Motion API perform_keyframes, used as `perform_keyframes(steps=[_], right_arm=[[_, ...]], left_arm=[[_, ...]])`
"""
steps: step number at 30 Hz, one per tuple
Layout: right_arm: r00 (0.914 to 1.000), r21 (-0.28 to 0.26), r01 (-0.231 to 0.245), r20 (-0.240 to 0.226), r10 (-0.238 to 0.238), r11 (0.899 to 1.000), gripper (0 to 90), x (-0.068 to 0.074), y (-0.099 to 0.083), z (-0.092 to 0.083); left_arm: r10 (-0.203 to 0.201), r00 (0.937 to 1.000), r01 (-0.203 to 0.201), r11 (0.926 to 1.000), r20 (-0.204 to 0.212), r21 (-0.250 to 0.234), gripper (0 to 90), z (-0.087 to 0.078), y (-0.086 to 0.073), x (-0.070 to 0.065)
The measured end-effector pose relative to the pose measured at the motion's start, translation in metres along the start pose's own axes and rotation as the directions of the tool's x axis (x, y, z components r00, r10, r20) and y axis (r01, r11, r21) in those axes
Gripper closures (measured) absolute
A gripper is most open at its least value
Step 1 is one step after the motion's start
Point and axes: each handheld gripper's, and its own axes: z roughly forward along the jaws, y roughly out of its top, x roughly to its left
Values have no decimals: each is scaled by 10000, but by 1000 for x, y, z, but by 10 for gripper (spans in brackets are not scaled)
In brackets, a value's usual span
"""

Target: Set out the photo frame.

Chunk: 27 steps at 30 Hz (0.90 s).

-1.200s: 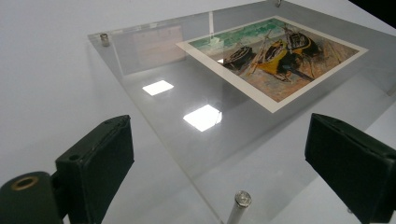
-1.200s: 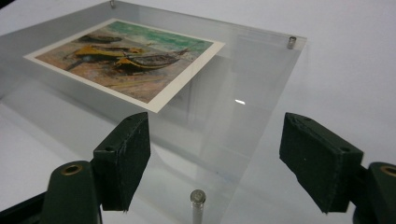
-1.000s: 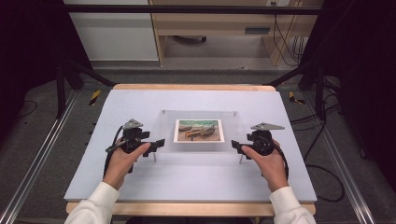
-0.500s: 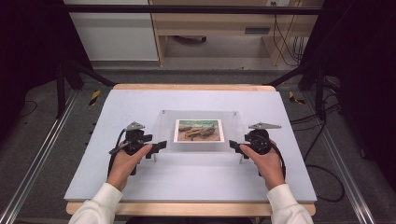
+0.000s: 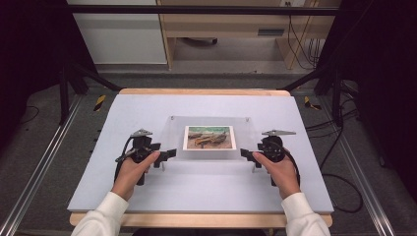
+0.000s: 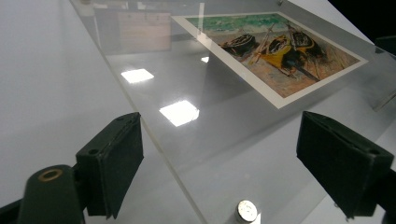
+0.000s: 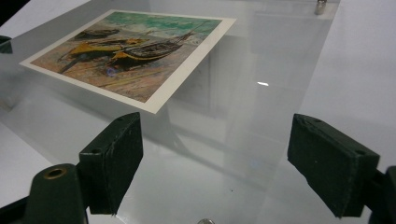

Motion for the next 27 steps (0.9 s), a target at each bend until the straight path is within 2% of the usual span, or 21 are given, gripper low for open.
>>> perform_keyframes(steps=[3,5,7,11,21,27], right_arm=[[9995,44,-288,-141,289,9996,173,-2,-1,1],[9994,86,-304,-155,305,9995,173,-1,-1,0],[9994,31,-292,-166,292,9996,172,-1,-2,-1],[9963,105,-731,-453,735,9973,169,-5,-4,-1],[9931,141,-1008,-589,1015,9948,160,-7,-5,1],[9925,159,-989,-704,998,9950,161,-7,-6,-1]], left_arm=[[-103,9999,103,9999,32,72,135,0,0,0],[-174,9998,173,9998,101,100,134,-1,-1,1],[-362,9990,360,9993,248,90,134,-1,-2,2],[-689,9957,679,9975,623,176,137,0,-4,3],[-754,9957,749,9971,541,119,135,4,-3,3],[-723,9958,715,9973,560,160,134,4,-3,3]])
